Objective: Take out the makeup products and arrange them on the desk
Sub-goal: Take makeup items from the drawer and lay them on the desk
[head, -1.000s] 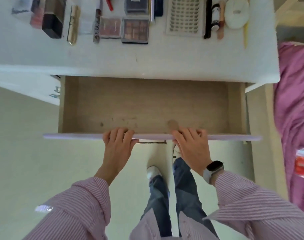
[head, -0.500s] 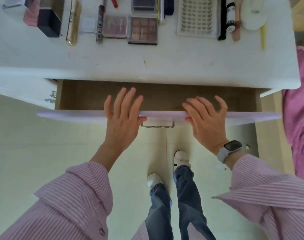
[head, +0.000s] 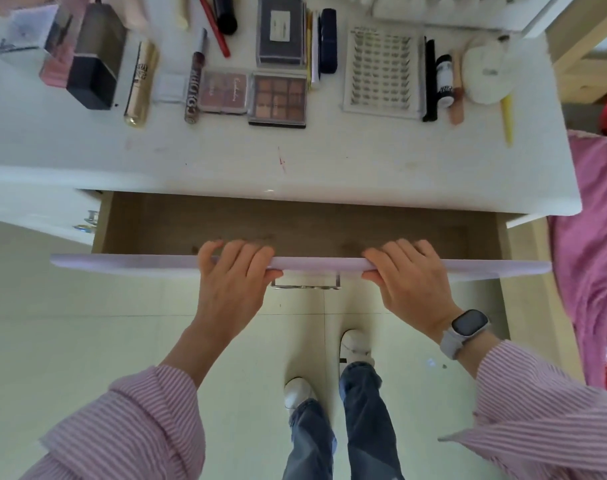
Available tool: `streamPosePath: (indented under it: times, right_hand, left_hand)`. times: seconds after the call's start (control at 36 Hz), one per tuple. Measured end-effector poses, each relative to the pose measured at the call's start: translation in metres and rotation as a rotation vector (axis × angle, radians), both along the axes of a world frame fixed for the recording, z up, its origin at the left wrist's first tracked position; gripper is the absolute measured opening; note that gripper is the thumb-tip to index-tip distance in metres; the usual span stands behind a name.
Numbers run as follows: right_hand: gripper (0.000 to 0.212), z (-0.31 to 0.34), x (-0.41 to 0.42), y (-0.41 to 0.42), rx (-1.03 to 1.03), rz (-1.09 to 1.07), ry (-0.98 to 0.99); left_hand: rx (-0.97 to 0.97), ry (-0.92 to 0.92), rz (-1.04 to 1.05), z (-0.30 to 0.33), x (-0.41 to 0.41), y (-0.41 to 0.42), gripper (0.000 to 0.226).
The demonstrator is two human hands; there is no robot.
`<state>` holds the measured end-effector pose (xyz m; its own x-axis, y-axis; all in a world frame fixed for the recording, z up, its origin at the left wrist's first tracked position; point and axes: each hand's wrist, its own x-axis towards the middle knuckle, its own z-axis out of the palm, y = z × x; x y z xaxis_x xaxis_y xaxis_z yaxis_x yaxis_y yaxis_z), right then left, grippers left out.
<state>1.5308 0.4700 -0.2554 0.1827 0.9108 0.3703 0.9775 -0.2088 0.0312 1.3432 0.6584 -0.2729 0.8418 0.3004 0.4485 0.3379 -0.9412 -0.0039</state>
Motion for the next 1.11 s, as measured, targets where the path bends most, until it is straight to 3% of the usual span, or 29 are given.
streamPosePath:
  times: [0.33, 0.67, 0.75, 0.83, 0.92, 1.11]
  right_hand:
    - [0.033, 0.000, -0.014, 0.002, -0.032, -0.135, 0.058]
    - [0.022, 0.000, -0.008, 0.018, 0.045, -0.158, 0.077]
    - [0.016, 0.001, -0.004, 0.018, 0.139, -0.174, 0.084]
    - [0.036, 0.005, 0.006, 0.016, 0.143, -0.141, 0.033]
    - [0.060, 0.007, 0.020, 0.017, 0.018, -0.128, -0.068]
    - [0.067, 0.005, 0.032, 0.021, -0.061, -0.133, -0.122]
  left_hand:
    - [-0.055, 0.014, 0.013, 0.004, 0.000, -0.002, 0.030]
    - [-0.077, -0.014, -0.038, 0.009, 0.011, 0.018, 0.021]
    - [-0.051, -0.061, 0.020, 0.014, 0.015, 0.025, 0.032]
    - [-0.035, 0.032, 0.056, 0.016, 0.014, 0.025, 0.050]
    - [-0.035, 0.183, 0.080, 0.017, 0.017, 0.025, 0.066]
    - [0.039, 0.217, 0.020, 0.018, 0.028, 0.035, 0.070]
